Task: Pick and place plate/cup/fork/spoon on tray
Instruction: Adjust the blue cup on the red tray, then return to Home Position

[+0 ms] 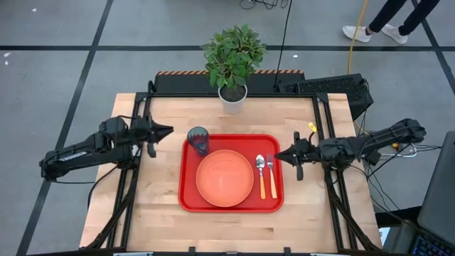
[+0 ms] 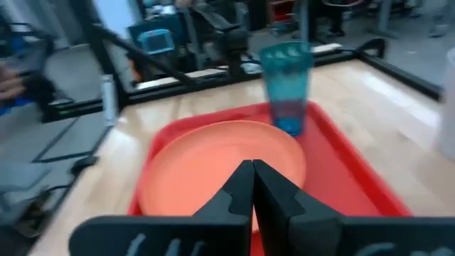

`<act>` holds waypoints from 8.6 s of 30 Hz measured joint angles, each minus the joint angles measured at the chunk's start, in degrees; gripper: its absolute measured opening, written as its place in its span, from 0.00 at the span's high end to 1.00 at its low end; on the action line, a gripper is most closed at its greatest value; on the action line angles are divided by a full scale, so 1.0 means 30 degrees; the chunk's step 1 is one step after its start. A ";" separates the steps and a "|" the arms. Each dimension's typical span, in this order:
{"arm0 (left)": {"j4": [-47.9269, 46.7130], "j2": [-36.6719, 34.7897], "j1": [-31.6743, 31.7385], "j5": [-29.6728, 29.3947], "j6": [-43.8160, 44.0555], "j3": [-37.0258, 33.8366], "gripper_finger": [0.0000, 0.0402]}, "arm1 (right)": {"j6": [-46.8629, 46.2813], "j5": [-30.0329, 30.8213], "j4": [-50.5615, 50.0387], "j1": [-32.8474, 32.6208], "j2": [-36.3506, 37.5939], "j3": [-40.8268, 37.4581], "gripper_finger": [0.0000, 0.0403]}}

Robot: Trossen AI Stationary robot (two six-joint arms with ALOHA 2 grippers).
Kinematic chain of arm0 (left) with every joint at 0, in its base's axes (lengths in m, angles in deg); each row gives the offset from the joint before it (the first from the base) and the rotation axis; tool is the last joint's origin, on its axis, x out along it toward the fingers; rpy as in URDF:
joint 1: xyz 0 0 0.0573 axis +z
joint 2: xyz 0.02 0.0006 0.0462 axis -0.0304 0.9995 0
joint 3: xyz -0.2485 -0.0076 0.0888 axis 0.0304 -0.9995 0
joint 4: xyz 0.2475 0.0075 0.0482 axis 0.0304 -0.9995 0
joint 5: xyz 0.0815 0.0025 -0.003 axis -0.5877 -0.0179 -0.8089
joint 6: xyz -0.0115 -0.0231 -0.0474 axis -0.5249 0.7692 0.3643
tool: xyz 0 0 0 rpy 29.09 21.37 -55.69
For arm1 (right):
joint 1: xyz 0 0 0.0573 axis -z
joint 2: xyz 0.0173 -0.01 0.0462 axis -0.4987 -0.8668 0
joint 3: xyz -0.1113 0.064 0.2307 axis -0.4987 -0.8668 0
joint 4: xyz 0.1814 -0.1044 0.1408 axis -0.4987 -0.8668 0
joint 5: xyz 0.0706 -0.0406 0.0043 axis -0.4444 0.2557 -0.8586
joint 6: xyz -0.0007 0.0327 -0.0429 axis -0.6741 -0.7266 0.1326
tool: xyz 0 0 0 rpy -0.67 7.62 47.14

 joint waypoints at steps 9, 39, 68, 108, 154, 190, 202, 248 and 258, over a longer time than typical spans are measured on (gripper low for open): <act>0.0625 0.0418 0.0000 -0.0700 -0.0156 -0.0007 0.88 | 0.0504 -0.1208 0.1009 0.3423 -0.3743 0.0020 1.00; -0.0068 0.0421 -0.0022 -0.0629 -0.0441 -0.0007 0.88 | 0.6528 -0.5982 0.6361 0.5298 -1.9816 1.0047 1.00; -0.0366 0.0421 -0.0044 -0.0644 -0.0607 -0.0007 0.88 | 0.7111 -0.4960 0.6971 0.4764 -2.2331 1.2451 1.00; -0.0329 0.0421 -0.0066 -0.0637 -0.0571 -0.0007 0.88 | 0.6156 -0.6516 1.0706 0.5027 -2.3439 1.2444 1.00; -0.0519 0.0428 -0.0080 -0.0651 -0.0585 -0.0007 0.88 | 0.7728 -0.6079 1.0191 0.6197 -2.6083 1.4083 1.00; -0.0527 0.0422 -0.0073 -0.0644 -0.0519 -0.0007 0.88 | 0.7742 -0.6086 1.1147 0.6600 -2.6083 1.4083 1.00; -0.0527 0.0428 -0.0073 -0.0644 -0.0526 -0.0007 0.88 | 0.7728 -0.6086 1.1177 0.6673 -2.6146 1.4083 1.00; -0.1391 0.0363 -0.0087 0.0049 -0.0781 0.0004 0.88 | 0.7065 -0.4032 0.0982 0.4597 -1.8443 1.0721 1.00; -0.1534 0.0196 -0.0762 0.0746 -0.0663 0.0005 0.88 | 0.3865 -0.0510 0.4758 0.3728 -0.9010 0.1189 1.00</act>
